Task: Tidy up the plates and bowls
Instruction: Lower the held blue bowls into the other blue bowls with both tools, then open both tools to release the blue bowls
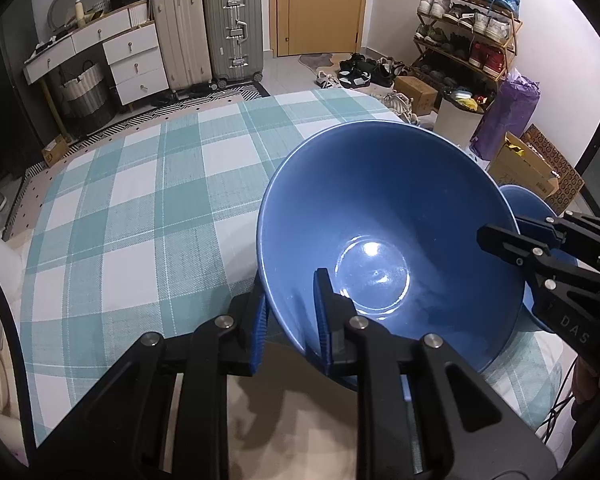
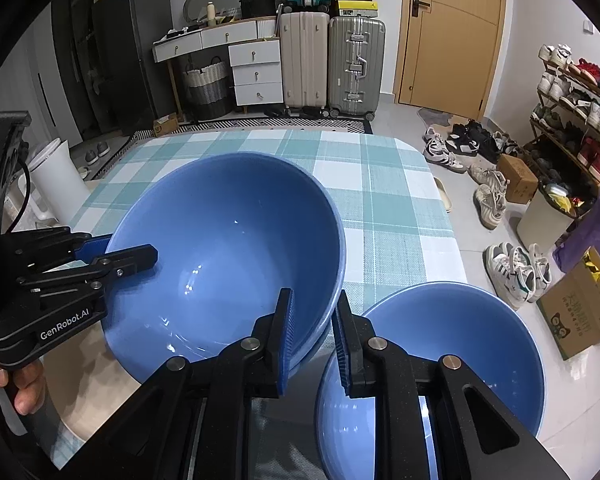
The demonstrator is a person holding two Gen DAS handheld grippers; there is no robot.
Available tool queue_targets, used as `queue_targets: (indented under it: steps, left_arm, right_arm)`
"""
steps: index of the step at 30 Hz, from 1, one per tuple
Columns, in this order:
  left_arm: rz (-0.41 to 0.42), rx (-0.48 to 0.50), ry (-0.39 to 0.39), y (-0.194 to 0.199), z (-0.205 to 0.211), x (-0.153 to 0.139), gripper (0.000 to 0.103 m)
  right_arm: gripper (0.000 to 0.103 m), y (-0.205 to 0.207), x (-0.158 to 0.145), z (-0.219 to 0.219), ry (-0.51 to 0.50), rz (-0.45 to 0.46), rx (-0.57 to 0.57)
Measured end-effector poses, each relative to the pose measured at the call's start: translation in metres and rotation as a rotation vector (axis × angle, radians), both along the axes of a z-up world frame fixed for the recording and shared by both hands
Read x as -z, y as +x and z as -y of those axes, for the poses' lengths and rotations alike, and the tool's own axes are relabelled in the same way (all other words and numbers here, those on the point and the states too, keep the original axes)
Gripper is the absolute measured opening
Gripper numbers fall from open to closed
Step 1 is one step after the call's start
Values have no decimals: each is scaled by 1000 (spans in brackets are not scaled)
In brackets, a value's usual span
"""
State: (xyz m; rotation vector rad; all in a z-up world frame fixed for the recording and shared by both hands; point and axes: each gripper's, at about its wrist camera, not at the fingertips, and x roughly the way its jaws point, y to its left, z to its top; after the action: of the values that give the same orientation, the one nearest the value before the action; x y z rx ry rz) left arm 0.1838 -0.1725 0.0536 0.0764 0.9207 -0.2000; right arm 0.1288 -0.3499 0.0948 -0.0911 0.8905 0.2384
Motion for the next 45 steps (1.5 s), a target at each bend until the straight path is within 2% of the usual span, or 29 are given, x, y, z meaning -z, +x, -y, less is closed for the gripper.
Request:
queue_targets:
  steps: [12,23,29,35,37,43,45]
  left_arm:
    - [-7,-6,32,0,0,6,17]
    - [-34,-9,27,7,-5,20,17]
    - [-55,-6,6,10,-6,23,25]
    - [-61,-8,3,10,-6,23,37]
    - [-62,-17,1,10,-7,22,50]
    - [-54,-36,-20,8,-12,17,74]
    - [-52,-41,-29,7,-14,15,79]
  right_arm:
    - [19,0,4,1,-3,-8,-5]
    - [19,1,8,-2,-17,-13,-7]
    - [23,3,9,0,-15,-16,-2]
    - [23,3,10,1,-17,-16,-2]
    - [23,3,10,1,-16,-19,-1]
    - [26,4,12,2,-16,-24,4]
    - [28,3,12,3,-13,-23,5]
